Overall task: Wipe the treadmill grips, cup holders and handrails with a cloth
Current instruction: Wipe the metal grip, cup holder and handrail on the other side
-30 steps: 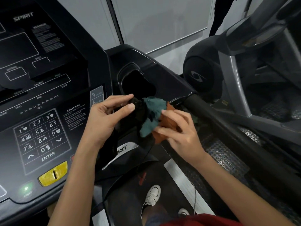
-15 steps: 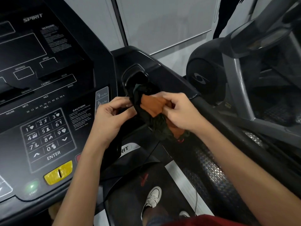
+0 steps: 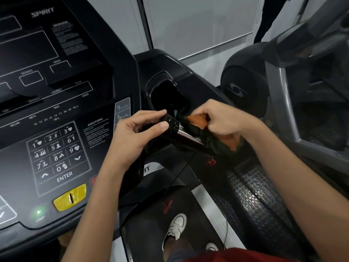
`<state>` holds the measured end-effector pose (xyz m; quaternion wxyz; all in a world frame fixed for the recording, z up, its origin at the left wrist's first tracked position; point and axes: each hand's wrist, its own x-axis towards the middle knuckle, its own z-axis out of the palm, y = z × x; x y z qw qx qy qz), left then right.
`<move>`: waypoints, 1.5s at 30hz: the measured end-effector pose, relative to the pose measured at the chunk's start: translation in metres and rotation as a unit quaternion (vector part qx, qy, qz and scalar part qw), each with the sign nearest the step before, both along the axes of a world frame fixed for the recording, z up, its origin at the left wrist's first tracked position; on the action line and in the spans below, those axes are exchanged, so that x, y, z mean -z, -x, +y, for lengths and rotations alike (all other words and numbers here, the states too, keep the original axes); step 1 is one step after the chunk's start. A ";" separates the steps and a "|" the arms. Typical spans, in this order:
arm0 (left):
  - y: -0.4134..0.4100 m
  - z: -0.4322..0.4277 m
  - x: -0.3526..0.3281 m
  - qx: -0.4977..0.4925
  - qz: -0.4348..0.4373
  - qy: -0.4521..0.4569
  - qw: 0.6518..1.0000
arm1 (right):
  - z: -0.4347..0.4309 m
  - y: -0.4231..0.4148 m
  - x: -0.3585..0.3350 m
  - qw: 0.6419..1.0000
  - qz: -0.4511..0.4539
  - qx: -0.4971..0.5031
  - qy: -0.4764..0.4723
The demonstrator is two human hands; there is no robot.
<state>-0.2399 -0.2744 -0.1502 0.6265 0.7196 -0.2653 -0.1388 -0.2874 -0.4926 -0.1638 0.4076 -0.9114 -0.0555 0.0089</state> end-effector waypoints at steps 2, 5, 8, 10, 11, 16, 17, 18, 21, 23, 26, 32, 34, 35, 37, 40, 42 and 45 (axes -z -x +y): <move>0.001 0.000 0.001 -0.004 0.001 0.005 1.000 | 0.012 -0.006 -0.012 0.999 -0.045 -0.001 -0.015; 0.001 -0.001 0.002 -0.010 0.006 0.017 1.000 | 0.023 -0.010 -0.012 0.987 -0.023 0.000 -0.160; 0.002 -0.001 0.001 -0.010 0.001 0.007 1.000 | 0.017 -0.010 0.004 0.978 0.036 -0.004 -0.208; 0.002 -0.001 0.000 -0.007 -0.007 -0.003 1.000 | 0.002 -0.006 0.012 0.987 0.069 -0.013 -0.147; 0.003 -0.001 0.000 -0.009 -0.009 -0.005 1.000 | -0.006 -0.002 0.013 0.992 0.080 -0.020 -0.099; 0.005 -0.001 0.000 -0.020 -0.016 -0.006 1.000 | -0.017 0.011 0.006 0.997 0.057 -0.024 0.050; 0.005 -0.001 0.000 -0.020 -0.020 -0.008 1.000 | -0.013 0.011 0.000 0.999 0.031 -0.020 0.036; 0.006 -0.002 0.000 -0.022 -0.021 -0.009 1.000 | -0.006 0.010 -0.008 1.000 0.003 -0.020 0.003; 0.006 -0.003 0.000 -0.029 -0.014 -0.002 0.999 | 0.013 0.003 -0.032 0.994 -0.054 -0.016 -0.090; 0.006 -0.004 -0.001 -0.033 -0.004 0.003 0.999 | 0.019 -0.007 -0.033 0.992 -0.046 -0.026 -0.118; 0.008 -0.003 -0.001 -0.032 -0.010 0.000 0.999 | 0.017 -0.013 -0.013 0.980 0.036 -0.031 -0.192; 0.008 -0.002 -0.002 -0.023 -0.018 -0.013 0.999 | -0.016 0.002 0.022 0.983 0.134 -0.019 -0.123; 0.007 -0.002 -0.002 -0.021 -0.017 -0.011 1.000 | -0.024 0.009 0.019 0.986 0.151 -0.021 -0.072; 0.007 -0.002 -0.002 -0.021 -0.017 -0.010 1.000 | -0.023 0.010 0.015 0.986 0.149 -0.021 -0.066; 0.007 -0.002 -0.001 -0.019 -0.019 -0.010 1.000 | -0.012 0.008 0.004 0.989 0.115 -0.009 -0.094; 0.006 -0.002 -0.001 -0.018 -0.012 -0.004 1.000 | 0.024 0.007 -0.011 0.989 -0.007 0.045 -0.141; 0.003 -0.003 0.000 -0.009 -0.007 0.001 1.000 | 0.048 0.013 -0.010 0.983 -0.128 0.100 -0.091; 0.000 -0.002 0.003 -0.002 -0.021 -0.004 1.000 | 0.077 0.034 0.015 0.941 -0.287 0.179 -0.008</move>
